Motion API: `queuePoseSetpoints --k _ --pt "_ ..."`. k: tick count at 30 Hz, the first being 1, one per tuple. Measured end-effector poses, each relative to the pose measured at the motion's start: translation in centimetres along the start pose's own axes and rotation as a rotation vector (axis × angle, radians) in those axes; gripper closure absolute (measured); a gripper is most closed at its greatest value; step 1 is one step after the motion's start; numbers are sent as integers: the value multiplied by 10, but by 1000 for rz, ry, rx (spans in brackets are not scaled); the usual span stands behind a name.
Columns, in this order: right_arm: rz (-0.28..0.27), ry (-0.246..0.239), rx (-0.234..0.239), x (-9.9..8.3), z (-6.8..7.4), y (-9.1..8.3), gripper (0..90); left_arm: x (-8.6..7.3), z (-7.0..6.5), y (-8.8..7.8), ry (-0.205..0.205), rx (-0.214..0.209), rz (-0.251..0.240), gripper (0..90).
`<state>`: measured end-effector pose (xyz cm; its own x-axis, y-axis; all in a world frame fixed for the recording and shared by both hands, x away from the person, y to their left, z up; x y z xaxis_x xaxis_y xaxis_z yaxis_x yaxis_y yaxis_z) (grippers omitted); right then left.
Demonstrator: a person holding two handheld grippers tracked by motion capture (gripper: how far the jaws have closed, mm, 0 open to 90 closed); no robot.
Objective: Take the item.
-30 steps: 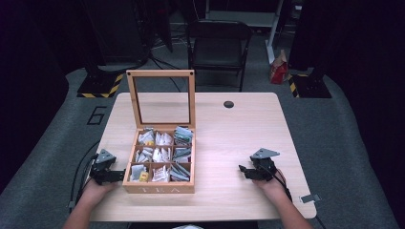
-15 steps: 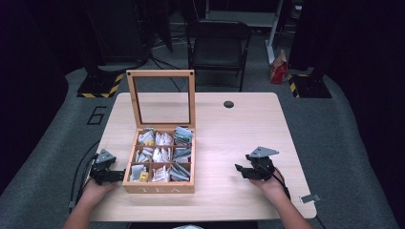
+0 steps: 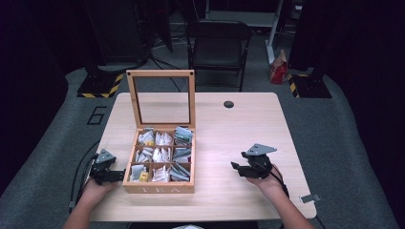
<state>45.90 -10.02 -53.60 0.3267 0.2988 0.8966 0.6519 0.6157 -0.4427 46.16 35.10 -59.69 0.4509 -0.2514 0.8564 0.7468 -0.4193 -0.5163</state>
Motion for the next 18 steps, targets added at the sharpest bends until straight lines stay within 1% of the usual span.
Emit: queuePoseSetpoints --k 1,7,10,16,17,18 --pt "1 1 7 1 1 0 386 0 0 1 -1 5 -11 146" --pt "-12 -4 32 11 9 -1 427 0 0 1 -1 4 -8 146" --pt "-12 -11 37 15 11 0 428 0 0 0 0 2 -3 146" --pt "-14 0 54 25 17 1 439 0 0 0 0 2 -5 146" --pt "-14 -3 59 26 18 1 441 1 0 1 -1 5 -11 146" --pt "-15 -10 61 28 19 1 445 0 0 0 0 3 -6 146"
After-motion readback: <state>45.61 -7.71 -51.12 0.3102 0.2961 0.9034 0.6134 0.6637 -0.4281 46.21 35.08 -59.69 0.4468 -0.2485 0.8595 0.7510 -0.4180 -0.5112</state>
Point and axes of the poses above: each handheld gripper's, and its own axes: y roughly forward along the jaws, x roughly out of its top, z roughly to its left, the point moved 10 cm from there along y, roughly forward along the jaws, and after that the axes turned 11 degrees about -z, right-handed, at the moved point
